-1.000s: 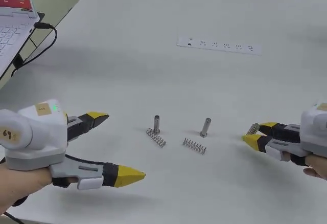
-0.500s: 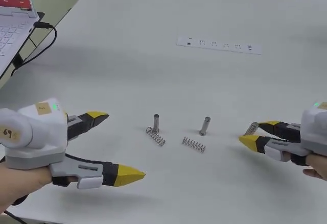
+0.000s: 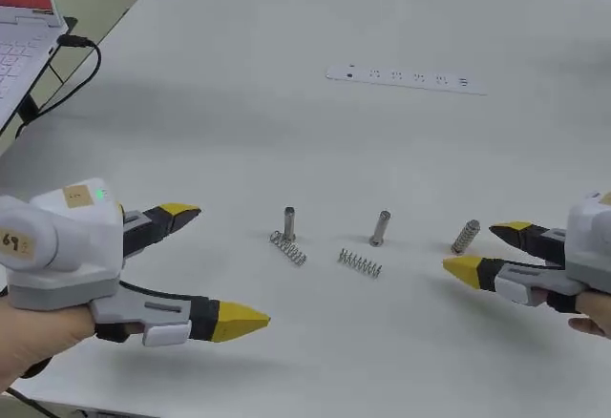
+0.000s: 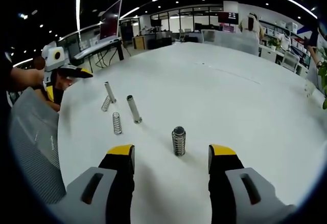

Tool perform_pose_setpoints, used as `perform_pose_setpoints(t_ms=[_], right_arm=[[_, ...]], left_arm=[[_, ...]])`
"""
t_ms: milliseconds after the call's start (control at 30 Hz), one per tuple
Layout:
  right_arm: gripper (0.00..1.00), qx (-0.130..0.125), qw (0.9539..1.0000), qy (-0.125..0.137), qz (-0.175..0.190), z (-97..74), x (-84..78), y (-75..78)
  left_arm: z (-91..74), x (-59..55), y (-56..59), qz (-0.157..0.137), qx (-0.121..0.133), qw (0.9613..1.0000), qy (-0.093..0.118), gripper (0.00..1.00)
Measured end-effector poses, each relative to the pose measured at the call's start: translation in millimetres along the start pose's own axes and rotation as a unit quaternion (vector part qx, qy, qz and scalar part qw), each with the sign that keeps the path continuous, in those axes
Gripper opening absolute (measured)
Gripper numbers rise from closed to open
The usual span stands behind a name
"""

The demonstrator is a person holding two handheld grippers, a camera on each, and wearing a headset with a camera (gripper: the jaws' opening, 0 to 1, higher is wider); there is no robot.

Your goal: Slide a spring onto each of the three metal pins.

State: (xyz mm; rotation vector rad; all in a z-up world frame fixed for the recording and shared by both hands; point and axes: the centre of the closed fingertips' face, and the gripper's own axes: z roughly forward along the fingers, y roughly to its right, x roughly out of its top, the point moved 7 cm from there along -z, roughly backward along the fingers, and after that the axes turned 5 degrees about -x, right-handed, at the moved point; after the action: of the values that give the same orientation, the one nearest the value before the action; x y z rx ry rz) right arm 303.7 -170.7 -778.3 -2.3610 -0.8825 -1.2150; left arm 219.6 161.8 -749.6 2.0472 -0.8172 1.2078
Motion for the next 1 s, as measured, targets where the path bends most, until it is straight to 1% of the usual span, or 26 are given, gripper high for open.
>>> perform_pose_setpoints(t_ms=[33,367,467,567,633,700,800,867,1000], right_arm=[[0.60,0.000,1.0000,0.000,0.002,-0.2,-0.4,-0.1],[0.68,-0.004,0.9999,-0.008,0.012,-8.2,-8.9,-3.6],[0.68,-0.003,0.9998,-0.011,0.018,-10.9,-10.5,-7.3],[0.67,0.001,0.9998,-0.008,0.018,-14.0,-11.3,-14.1],[0.65,0.006,0.9998,-0.009,0.015,-16.1,-11.4,-20.1],[0.63,0.009,0.9999,-0.008,0.008,-17.3,-11.6,-22.4],[0.62,0.023,0.9996,-0.007,0.017,-18.1,-11.4,-30.7],[0.59,0.029,0.9994,-0.007,0.016,-18.1,-11.4,-33.1],[0.58,0.037,0.9991,-0.003,0.018,-19.3,-9.0,-39.7]], left_arm=[[0.1,0.0,0.0,0.000,0.000,1.0000,0.001,0.98],[0.6,-0.3,-0.8,-0.003,0.001,1.0000,0.002,0.98],[0.8,-0.8,-0.8,-0.003,0.001,1.0000,0.001,0.98],[0.9,-1.0,-0.8,-0.003,0.001,1.0000,0.001,0.98],[0.7,-1.1,-1.1,-0.003,0.002,1.0000,0.002,0.98],[0.5,-1.5,-1.2,-0.004,0.002,1.0000,0.002,0.98],[0.1,-2.2,-1.1,-0.005,0.002,1.0000,0.002,0.98],[0.0,-2.2,-0.8,-0.005,0.002,1.0000,0.002,0.98],[-0.2,-2.0,-0.9,-0.005,0.002,1.0000,0.003,0.98]])
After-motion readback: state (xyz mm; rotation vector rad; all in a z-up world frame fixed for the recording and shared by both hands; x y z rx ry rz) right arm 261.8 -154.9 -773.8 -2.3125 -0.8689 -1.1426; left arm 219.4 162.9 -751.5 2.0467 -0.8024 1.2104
